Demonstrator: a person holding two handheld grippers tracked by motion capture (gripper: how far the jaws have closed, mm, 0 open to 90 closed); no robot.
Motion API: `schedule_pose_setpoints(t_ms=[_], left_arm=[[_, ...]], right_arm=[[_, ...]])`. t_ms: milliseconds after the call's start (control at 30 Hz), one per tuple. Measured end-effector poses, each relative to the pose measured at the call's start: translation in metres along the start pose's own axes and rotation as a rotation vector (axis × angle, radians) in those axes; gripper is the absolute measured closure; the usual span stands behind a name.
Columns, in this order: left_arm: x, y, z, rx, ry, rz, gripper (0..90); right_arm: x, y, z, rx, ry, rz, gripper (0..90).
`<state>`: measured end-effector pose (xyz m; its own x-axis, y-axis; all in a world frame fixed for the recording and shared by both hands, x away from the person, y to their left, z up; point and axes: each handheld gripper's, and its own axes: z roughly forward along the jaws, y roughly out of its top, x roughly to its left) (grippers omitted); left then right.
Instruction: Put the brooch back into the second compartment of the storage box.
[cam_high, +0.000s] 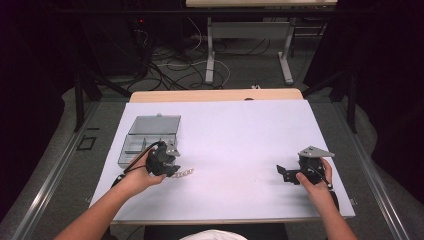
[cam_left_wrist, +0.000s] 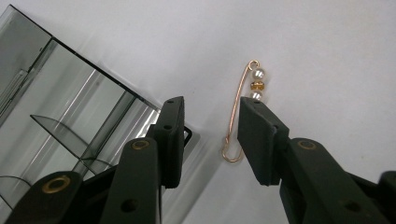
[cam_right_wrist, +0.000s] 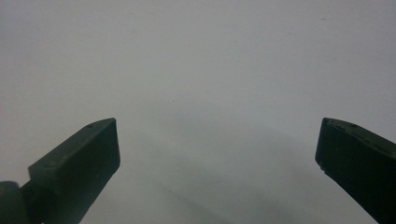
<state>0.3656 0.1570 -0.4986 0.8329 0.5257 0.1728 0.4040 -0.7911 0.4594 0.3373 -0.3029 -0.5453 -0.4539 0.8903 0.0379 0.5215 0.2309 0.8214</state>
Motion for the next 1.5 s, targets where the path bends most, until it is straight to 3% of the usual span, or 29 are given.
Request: schedule_pose_setpoints(t_ms=[333, 700, 933, 1100, 1500], left_arm=[[-0.007, 0.004, 0.003, 0.031, -0.039, 0.035, 68.6], [-0.012, 0.007, 0.012, 0.042, -0.061, 0.046, 71.5], [-0.013, 0.011, 0.020, 0.048, -0.080, 0.044, 72.2], [-0.011, 0.015, 0.026, 0.050, -0.109, 0.015, 73.3], [-0.013, 0.020, 0.035, 0.073, -0.128, 0.020, 74.8]], right_arm=[[0.000, 0.000, 0.000, 0.000, 0.000, -0.001, 0.0], [0.000, 0.000, 0.000, 0.005, 0.004, 0.005, 0.0], [0.000, -0.001, 0.001, 0.010, 0.005, 0.006, 0.0], [0.000, -0.001, 0.001, 0.012, 0.000, -0.002, 0.0], [0.000, -0.001, 0.001, 0.008, -0.003, -0.004, 0.0]])
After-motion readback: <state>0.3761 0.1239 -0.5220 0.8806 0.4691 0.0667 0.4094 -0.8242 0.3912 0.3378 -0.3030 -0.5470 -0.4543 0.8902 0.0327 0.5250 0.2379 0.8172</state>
